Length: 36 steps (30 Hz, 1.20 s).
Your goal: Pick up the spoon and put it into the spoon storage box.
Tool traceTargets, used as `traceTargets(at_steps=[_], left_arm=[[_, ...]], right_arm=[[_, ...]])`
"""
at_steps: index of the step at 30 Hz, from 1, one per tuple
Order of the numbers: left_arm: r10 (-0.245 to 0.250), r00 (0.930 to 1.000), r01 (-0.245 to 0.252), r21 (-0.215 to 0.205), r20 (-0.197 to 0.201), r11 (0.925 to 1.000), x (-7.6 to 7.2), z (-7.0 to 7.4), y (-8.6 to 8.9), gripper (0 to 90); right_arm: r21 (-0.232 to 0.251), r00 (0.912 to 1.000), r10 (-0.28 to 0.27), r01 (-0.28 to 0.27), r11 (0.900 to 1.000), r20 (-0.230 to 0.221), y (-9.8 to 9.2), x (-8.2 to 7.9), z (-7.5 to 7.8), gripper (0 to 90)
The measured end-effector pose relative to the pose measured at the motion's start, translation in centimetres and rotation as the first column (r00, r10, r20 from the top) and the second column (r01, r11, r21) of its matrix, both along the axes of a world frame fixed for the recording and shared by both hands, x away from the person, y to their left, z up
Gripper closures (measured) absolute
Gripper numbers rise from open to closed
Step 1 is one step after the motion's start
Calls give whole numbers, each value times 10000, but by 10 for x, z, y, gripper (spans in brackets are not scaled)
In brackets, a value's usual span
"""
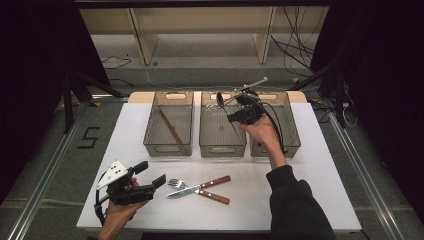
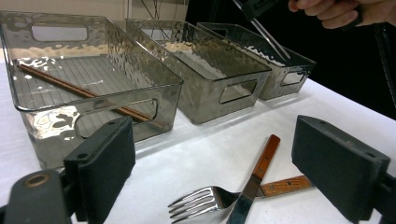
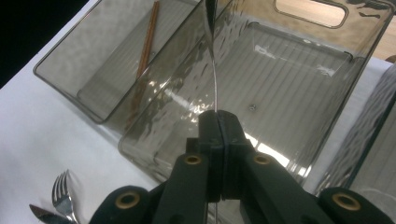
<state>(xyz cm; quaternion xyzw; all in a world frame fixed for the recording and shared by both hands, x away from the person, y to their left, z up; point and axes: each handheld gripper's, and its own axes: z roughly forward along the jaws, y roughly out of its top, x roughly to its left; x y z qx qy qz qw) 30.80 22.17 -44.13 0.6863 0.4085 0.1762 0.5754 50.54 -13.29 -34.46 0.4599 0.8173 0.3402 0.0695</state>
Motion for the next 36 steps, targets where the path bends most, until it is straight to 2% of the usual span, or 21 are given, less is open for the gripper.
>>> traceTargets(at_steps=[15, 36], left_arm=[[-36, 10000, 36, 17, 24, 10000, -1, 0, 0, 132], [-56, 10000, 56, -5, 28, 10000, -1, 1, 0, 131]], right_arm=[[58, 9986, -420, 422, 9991, -317, 13, 28, -17, 900], [-38, 9943, -874, 873, 9962, -606, 25, 40, -39, 900]])
